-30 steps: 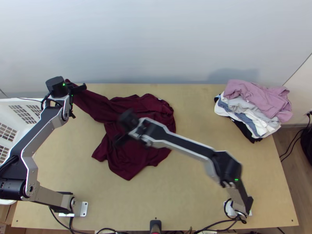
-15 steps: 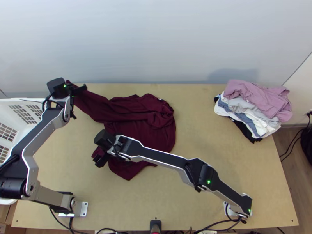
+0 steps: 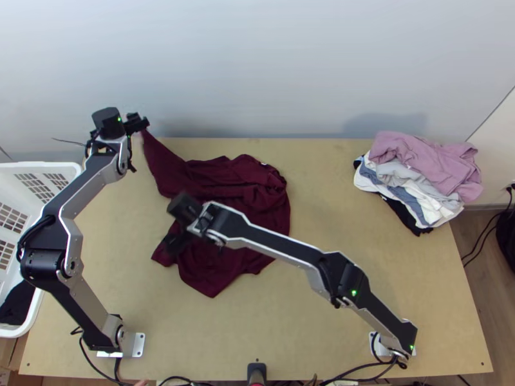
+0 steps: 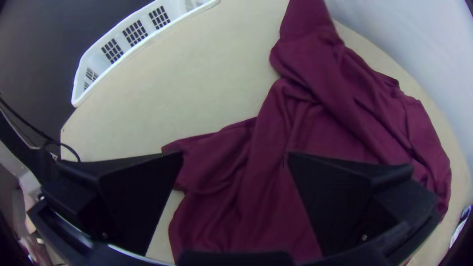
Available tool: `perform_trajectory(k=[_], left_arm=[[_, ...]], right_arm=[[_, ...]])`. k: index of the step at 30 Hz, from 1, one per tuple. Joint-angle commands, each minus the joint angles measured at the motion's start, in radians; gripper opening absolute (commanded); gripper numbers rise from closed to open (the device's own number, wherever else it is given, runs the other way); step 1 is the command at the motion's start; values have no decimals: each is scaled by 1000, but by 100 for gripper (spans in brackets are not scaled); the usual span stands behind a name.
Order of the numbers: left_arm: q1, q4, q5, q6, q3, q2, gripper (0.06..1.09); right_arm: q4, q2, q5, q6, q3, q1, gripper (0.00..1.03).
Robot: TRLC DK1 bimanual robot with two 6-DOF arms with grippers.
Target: Fold the t-shirt
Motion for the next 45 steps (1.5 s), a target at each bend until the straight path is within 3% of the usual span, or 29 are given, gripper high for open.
perform_trajectory(k=[1, 7, 11, 14, 22, 32, 45], left_arm=[[21, -88, 33, -17, 72, -54, 104], [38, -366, 160, -82, 52, -214, 104], [-14, -502, 301, -106, -40, -364, 104], [-131, -594, 318, -88, -119, -442, 104], [-467, -639, 306, -89, -272, -508, 104], [-760, -671, 261, -123, -358, -537, 103], [-929, -677, 234, -172, -490, -597, 103]], right_arm=[[-7, -78, 25, 81, 7, -101, 98], [-8, -170, 79, 73, -56, -209, 98], [-8, -206, 96, 70, -82, -321, 98], [-4, -205, 96, 66, -88, -412, 98], [12, -122, 94, -12, -91, -552, 98], [-37, -153, 84, -85, -236, -469, 98], [-40, -168, 78, -92, -403, -343, 97]])
